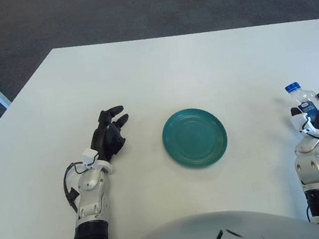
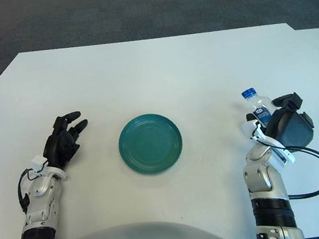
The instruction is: Put the bottle into the plate.
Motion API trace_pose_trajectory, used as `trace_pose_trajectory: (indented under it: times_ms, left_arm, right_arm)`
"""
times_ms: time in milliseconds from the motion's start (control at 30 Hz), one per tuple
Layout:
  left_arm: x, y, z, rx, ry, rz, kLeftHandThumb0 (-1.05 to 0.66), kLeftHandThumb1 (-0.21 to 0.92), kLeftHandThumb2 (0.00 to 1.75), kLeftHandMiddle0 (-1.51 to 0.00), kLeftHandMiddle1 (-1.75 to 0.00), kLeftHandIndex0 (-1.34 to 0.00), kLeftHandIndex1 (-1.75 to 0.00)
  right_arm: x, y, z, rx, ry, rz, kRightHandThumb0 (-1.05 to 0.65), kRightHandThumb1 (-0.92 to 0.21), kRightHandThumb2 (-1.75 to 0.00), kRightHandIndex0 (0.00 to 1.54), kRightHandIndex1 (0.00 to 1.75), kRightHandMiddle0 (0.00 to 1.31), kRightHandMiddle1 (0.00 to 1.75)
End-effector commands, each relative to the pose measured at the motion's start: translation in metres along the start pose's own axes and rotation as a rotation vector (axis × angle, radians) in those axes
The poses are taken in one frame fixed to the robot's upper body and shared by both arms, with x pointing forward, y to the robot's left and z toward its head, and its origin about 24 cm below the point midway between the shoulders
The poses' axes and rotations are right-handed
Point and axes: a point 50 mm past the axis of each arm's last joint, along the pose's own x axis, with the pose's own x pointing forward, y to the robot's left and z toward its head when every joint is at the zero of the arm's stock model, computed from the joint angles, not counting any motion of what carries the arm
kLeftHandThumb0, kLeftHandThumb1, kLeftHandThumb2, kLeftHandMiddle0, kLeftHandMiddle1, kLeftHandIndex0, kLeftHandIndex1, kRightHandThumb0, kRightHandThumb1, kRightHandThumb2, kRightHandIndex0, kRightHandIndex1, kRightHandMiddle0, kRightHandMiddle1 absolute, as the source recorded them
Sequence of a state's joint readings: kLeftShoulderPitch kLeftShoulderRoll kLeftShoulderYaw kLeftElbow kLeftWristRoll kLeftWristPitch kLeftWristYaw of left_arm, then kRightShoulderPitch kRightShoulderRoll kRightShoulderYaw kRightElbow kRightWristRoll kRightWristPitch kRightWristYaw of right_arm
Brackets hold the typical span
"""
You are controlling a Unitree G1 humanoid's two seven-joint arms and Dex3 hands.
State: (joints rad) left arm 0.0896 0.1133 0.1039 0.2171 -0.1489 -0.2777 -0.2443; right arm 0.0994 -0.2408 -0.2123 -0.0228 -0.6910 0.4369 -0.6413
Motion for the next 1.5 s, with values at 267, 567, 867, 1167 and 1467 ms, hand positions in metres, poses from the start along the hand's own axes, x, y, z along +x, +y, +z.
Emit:
trace_pose_trajectory:
  times_ms: [267,567,867,1167,1467]
  left_arm:
    - [-0.005,-0.001,-0.012,-0.006,0.066,0.004,-0.58,0.92,1.01,-0.37,-0.40,0.00,-1.06]
    - [-0.006,-0.001,-0.012,-0.006,0.065,0.003,-0.58,0.92,1.01,-0.37,-0.40,0.00,-1.06]
    - [-0.007,-0.003,-0.012,-0.006,0.065,0.003,-0.58,0.92,1.01,-0.37,-0.40,0.00,-1.06]
    - [-0.008,-0.004,-0.012,-0.006,0.064,0.003,-0.58,0.92,1.01,-0.37,-0.40,0.00,-1.06]
    - [-0.009,-0.004,-0.010,-0.006,0.063,0.002,-0.58,0.92,1.01,-0.37,-0.40,0.00,-1.06]
  right_arm:
    - [0.004,-0.010,0.011,0.032,-0.049,-0.032,-0.50,-0.26,-1.39,1.18,1.75,0.66,1.75]
    - [0.006,-0.025,0.024,0.063,-0.122,-0.056,-0.50,-0.26,-1.39,1.25,1.75,0.66,1.75]
    - [0.010,-0.043,0.046,0.101,-0.214,-0.092,-0.50,-0.28,-1.37,1.29,1.75,0.65,1.75]
    - [0.009,-0.051,0.059,0.108,-0.270,-0.082,-0.48,-0.31,-1.33,1.29,1.75,0.62,1.75]
    - [-0.002,-0.039,0.073,0.097,-0.306,-0.033,-0.48,-0.31,-1.32,1.29,1.75,0.62,1.75]
